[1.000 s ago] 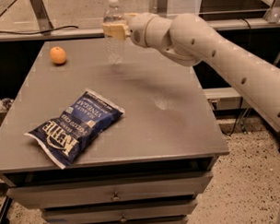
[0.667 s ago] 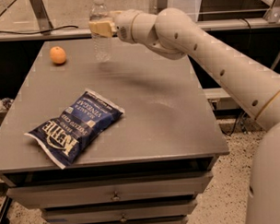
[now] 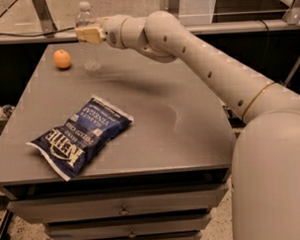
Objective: Move water bottle near orange
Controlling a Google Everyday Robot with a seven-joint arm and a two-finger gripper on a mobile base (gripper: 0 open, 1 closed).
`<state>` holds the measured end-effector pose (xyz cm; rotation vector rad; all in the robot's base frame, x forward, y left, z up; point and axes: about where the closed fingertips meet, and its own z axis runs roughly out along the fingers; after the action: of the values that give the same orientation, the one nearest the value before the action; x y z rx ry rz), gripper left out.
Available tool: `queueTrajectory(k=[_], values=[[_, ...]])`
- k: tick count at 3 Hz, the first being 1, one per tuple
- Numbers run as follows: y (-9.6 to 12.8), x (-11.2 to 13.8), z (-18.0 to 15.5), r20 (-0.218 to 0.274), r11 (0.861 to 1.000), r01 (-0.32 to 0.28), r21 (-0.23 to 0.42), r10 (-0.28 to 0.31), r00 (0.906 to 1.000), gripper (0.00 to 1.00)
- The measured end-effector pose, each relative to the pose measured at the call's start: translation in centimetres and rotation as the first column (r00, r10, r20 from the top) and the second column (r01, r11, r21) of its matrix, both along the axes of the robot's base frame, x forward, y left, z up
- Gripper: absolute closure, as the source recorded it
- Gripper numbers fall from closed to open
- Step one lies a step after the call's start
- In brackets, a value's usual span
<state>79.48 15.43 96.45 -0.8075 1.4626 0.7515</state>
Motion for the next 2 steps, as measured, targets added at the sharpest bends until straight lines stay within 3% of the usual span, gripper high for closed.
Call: queueTrajectory(k=[2], values=[[3.4,0.7,-1.9,-0.017,0.999,-0.053,-0.006,0.053,0.9985,1.00]])
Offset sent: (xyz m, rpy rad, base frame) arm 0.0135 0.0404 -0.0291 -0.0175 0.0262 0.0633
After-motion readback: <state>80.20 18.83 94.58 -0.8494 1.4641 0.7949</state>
